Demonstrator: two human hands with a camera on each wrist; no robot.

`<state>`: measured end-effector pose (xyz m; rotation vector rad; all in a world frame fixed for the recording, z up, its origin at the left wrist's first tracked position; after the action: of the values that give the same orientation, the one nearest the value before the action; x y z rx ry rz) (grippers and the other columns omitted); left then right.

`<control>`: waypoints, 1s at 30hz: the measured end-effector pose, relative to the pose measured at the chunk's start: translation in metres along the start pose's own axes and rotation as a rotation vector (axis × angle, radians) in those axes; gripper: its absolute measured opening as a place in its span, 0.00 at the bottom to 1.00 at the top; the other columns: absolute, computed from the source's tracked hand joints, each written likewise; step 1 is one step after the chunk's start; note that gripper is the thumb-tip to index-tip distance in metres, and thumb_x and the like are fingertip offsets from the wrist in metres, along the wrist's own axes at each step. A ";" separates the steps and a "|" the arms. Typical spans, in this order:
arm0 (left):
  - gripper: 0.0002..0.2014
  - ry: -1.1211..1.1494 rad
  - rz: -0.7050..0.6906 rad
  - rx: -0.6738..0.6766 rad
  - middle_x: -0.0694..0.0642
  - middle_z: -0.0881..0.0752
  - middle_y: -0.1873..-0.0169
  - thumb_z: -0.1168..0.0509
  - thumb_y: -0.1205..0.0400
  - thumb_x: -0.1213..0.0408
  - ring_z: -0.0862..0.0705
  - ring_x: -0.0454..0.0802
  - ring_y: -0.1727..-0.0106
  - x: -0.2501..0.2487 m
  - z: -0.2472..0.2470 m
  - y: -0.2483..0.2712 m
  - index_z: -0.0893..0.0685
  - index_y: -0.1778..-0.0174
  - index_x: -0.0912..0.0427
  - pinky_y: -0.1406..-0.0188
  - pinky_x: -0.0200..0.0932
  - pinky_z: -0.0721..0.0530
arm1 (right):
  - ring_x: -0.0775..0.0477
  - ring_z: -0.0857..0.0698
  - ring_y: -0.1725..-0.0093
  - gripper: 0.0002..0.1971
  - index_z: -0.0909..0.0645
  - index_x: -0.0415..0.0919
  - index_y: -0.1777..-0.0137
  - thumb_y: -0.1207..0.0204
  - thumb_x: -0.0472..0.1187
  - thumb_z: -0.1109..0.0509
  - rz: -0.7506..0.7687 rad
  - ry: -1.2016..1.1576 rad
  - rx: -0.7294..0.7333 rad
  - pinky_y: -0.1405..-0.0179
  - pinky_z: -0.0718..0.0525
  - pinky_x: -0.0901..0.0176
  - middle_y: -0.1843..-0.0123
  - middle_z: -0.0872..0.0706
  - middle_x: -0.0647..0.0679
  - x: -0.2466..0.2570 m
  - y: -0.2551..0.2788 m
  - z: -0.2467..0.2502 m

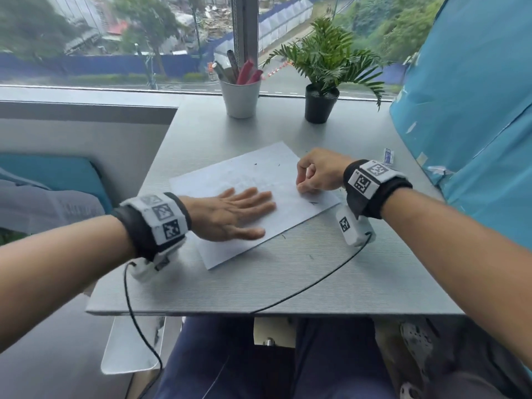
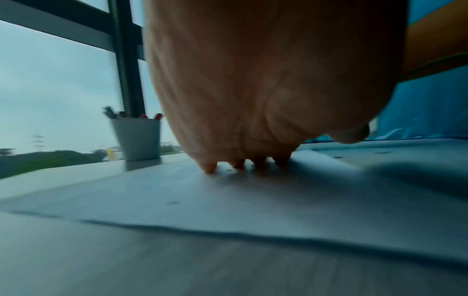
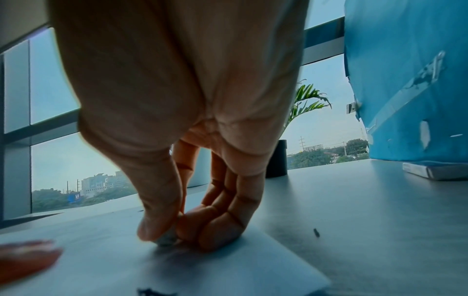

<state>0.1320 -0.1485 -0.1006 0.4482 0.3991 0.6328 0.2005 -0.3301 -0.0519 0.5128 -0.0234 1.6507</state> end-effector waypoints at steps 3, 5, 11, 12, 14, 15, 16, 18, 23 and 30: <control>0.49 0.065 0.213 -0.003 0.45 0.73 0.16 0.67 0.28 0.19 0.72 0.48 0.15 0.043 0.011 0.010 0.68 0.14 0.40 0.15 0.66 0.62 | 0.52 0.19 0.62 0.05 0.13 0.45 0.58 0.30 0.44 0.21 -0.009 0.010 -0.014 0.61 0.24 0.61 0.64 0.16 0.55 0.003 0.003 0.001; 0.55 0.112 0.328 -0.061 0.51 0.69 0.14 0.64 0.30 0.17 0.67 0.52 0.13 0.057 0.021 0.010 0.66 0.13 0.47 0.14 0.65 0.58 | 0.53 0.19 0.60 0.05 0.12 0.44 0.58 0.29 0.44 0.21 -0.005 0.029 -0.023 0.60 0.24 0.62 0.63 0.17 0.56 0.008 0.010 -0.001; 0.55 0.122 0.415 -0.127 0.57 0.60 0.12 0.42 0.37 0.16 0.60 0.63 0.12 0.040 0.035 -0.011 0.58 0.16 0.27 0.21 0.80 0.43 | 0.57 0.20 0.65 0.00 0.12 0.41 0.60 0.29 0.37 0.24 0.089 0.101 0.000 0.71 0.23 0.65 0.64 0.18 0.54 0.038 0.035 -0.022; 0.56 0.119 0.418 -0.124 0.56 0.60 0.12 0.39 0.38 0.16 0.60 0.64 0.12 0.039 0.036 -0.013 0.58 0.17 0.25 0.22 0.80 0.43 | 0.60 0.21 0.66 0.00 0.11 0.42 0.59 0.29 0.37 0.23 0.102 0.112 -0.003 0.69 0.22 0.65 0.65 0.19 0.56 0.041 0.032 -0.018; 0.58 0.110 0.395 -0.137 0.52 0.60 0.12 0.36 0.37 0.18 0.60 0.60 0.12 0.037 0.040 -0.016 0.57 0.15 0.29 0.21 0.79 0.44 | 0.63 0.22 0.70 0.02 0.09 0.41 0.58 0.30 0.37 0.21 0.123 0.079 -0.059 0.71 0.23 0.70 0.69 0.19 0.58 0.044 0.021 -0.002; 0.58 0.106 0.369 -0.149 0.49 0.61 0.12 0.35 0.36 0.19 0.61 0.56 0.12 0.036 0.041 -0.018 0.57 0.14 0.32 0.20 0.78 0.46 | 0.64 0.22 0.74 0.03 0.09 0.40 0.57 0.31 0.36 0.21 0.121 0.035 -0.090 0.74 0.23 0.74 0.71 0.19 0.59 0.045 0.014 0.005; 0.59 0.102 0.340 -0.163 0.47 0.61 0.12 0.35 0.34 0.21 0.61 0.52 0.12 0.034 0.041 -0.019 0.57 0.13 0.37 0.18 0.75 0.49 | 0.65 0.22 0.78 0.04 0.09 0.40 0.57 0.31 0.35 0.20 0.120 -0.008 -0.112 0.76 0.24 0.77 0.73 0.19 0.59 0.047 0.008 0.010; 0.60 0.102 0.299 -0.180 0.45 0.61 0.12 0.34 0.33 0.22 0.61 0.48 0.12 0.032 0.039 -0.019 0.57 0.11 0.42 0.16 0.71 0.54 | 0.69 0.22 0.82 0.04 0.08 0.39 0.58 0.33 0.35 0.20 0.115 -0.042 -0.119 0.78 0.24 0.79 0.76 0.18 0.59 0.049 -0.006 0.011; 0.64 0.128 0.307 -0.154 0.43 0.64 0.13 0.35 0.35 0.20 0.63 0.47 0.12 0.037 0.035 -0.024 0.62 0.12 0.45 0.17 0.71 0.58 | 0.64 0.21 0.75 0.04 0.08 0.42 0.60 0.35 0.38 0.20 0.135 0.012 -0.177 0.75 0.26 0.79 0.74 0.18 0.59 0.058 -0.011 -0.002; 0.65 0.136 0.312 -0.125 0.42 0.65 0.14 0.37 0.39 0.18 0.64 0.47 0.13 0.038 0.035 -0.025 0.62 0.12 0.41 0.19 0.77 0.56 | 0.62 0.18 0.73 0.04 0.08 0.46 0.59 0.34 0.41 0.19 0.164 -0.044 -0.048 0.69 0.21 0.68 0.73 0.14 0.58 0.050 -0.010 -0.003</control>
<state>0.1887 -0.1520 -0.0932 0.3512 0.4199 0.9890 0.2058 -0.2807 -0.0401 0.5222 -0.1406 1.7943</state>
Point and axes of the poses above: each hand's wrist, its own y-axis away from the middle knuckle, its own z-axis out of the back of the hand, x = y × z, the point moved 8 cm from there along -y, towards the middle knuckle
